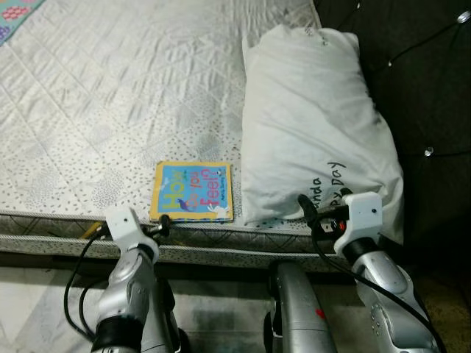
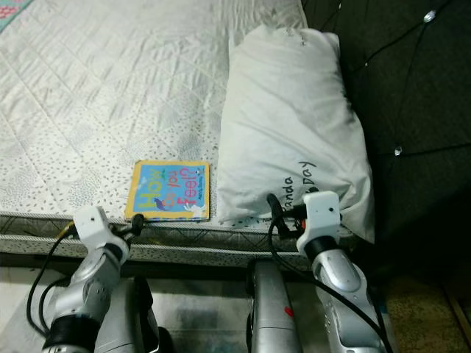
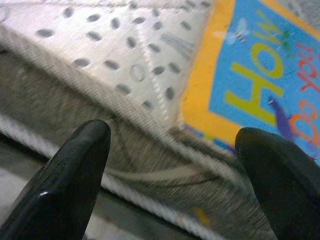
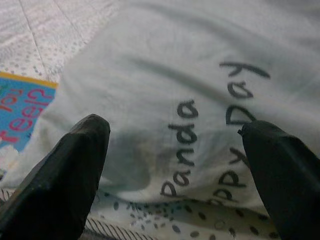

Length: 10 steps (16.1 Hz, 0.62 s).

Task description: Clean up the room

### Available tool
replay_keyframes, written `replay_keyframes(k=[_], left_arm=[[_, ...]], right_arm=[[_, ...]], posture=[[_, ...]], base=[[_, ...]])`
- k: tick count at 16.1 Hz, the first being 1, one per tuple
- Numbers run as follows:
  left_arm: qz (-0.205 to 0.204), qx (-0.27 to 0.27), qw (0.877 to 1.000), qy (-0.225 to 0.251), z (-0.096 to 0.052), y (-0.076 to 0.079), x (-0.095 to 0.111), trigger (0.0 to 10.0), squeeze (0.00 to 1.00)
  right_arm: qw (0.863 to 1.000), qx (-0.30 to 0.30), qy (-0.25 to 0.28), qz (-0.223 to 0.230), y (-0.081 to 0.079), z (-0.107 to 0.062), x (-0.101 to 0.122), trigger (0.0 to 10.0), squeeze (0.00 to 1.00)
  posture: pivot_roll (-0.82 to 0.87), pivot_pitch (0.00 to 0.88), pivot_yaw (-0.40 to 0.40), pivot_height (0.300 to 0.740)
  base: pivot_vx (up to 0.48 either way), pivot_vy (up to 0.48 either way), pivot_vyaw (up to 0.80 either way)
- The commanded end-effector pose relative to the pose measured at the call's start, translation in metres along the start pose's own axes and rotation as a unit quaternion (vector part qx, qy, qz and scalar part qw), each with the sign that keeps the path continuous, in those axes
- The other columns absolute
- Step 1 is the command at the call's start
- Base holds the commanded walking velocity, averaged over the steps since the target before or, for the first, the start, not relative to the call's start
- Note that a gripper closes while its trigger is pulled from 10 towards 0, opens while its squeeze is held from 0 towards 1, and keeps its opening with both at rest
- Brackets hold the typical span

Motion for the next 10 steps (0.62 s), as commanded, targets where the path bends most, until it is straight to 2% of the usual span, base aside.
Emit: replay_keyframes(k=[1, 3, 6, 10], left_arm=[[0.000, 0.009, 1.000, -0.005, 0.000, -0.005, -0.005, 10.0, 0.00], [-0.004, 0.029, 1.000, -0.009, 0.002, -0.014, -0.006, 10.0, 0.00], [-0.012, 0.034, 0.999, -0.031, 0.003, -0.018, -0.014, 10.0, 0.00], [-0.001, 0.030, 0.999, -0.021, -0.003, -0.009, -0.016, 10.0, 0.00]], right_arm=[[1.000, -0.006, -0.004, -0.003, 0.005, -0.004, 0.000, 10.0, 0.00], [1.000, -0.006, -0.005, -0.003, 0.004, -0.004, 0.001, 10.0, 0.00], [1.000, -0.005, -0.007, -0.004, 0.004, -0.004, 0.001, 10.0, 0.00], [1.000, -0.005, -0.005, -0.004, 0.004, -0.002, 0.002, 10.0, 0.00]], posture=[[-0.23, 0.242, -0.008, 0.548], [-0.23, 0.245, -0.009, 0.548], [-0.23, 0.243, -0.011, 0.548], [-0.22, 0.235, -0.008, 0.548]], base=[[0.000, 0.000, 0.00], [0.000, 0.000, 0.00], [0.000, 0.000, 0.00], [0.000, 0.000, 0.00]])
Point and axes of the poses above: a point about 5 cm out from each wrist's last joint towards the gripper, its own z axis pointing out of the wrist towards the gripper, its own x axis along the axis of the wrist's last joint, y = z × x, the point moved 5 cm from there along z, pointing out of the wrist towards the gripper, and after that the axes turned 2 degrees about z, right-handed, at the moved point
